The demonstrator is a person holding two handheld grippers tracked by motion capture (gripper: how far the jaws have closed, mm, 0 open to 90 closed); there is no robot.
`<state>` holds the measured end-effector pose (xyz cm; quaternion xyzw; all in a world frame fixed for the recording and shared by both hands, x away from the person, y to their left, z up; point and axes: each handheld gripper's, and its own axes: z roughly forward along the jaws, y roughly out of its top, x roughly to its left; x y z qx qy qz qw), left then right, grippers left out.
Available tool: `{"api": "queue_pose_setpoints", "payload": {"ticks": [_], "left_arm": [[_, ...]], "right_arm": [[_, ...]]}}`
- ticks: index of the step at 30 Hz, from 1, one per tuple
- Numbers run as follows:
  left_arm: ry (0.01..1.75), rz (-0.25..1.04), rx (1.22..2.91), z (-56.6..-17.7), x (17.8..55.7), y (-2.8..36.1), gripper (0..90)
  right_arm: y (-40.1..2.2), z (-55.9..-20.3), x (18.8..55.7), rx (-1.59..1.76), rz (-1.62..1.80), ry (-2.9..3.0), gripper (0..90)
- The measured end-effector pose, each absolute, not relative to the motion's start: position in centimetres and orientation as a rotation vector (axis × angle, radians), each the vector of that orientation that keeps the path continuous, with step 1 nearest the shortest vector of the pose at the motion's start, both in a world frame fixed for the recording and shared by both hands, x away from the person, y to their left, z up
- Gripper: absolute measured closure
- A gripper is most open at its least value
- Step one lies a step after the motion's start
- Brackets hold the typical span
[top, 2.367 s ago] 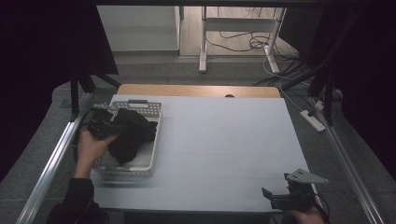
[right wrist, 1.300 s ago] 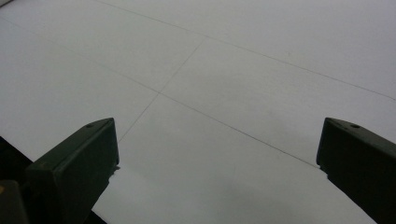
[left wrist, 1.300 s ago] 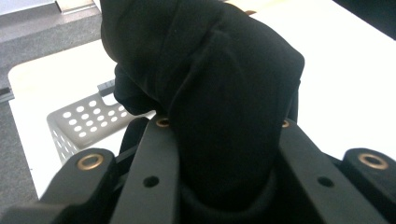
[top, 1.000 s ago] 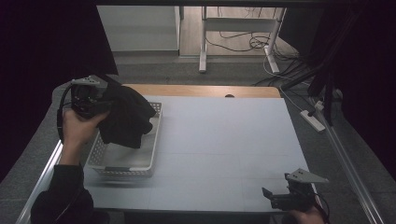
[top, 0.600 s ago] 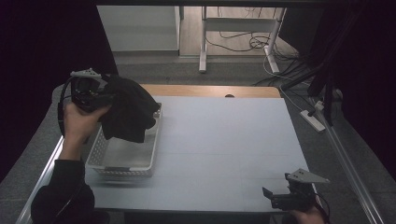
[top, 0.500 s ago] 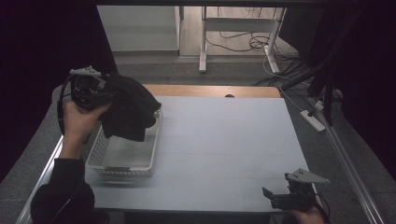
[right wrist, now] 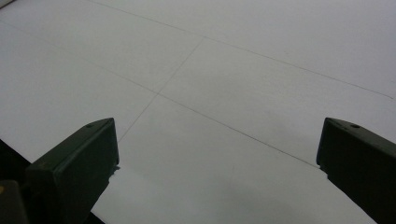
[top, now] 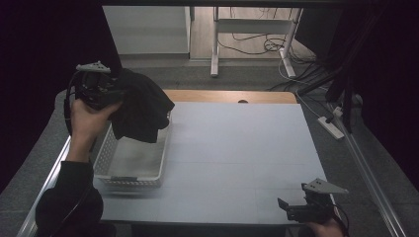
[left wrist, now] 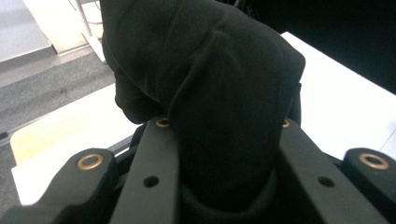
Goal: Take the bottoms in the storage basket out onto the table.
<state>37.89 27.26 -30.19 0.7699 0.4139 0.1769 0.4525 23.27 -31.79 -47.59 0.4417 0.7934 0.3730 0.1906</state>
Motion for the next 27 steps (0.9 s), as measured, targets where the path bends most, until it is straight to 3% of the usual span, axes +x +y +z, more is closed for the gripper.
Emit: {"api": "queue_pose_setpoints", "payload": {"ticks": [27], "left_arm": [[0.914,0.412,1.915,-28.2,39.7,21.9,76.2]], "right_arm": [[-31.9,-47.6,23.3,1.246,1.057,2.224,0.0]]}}
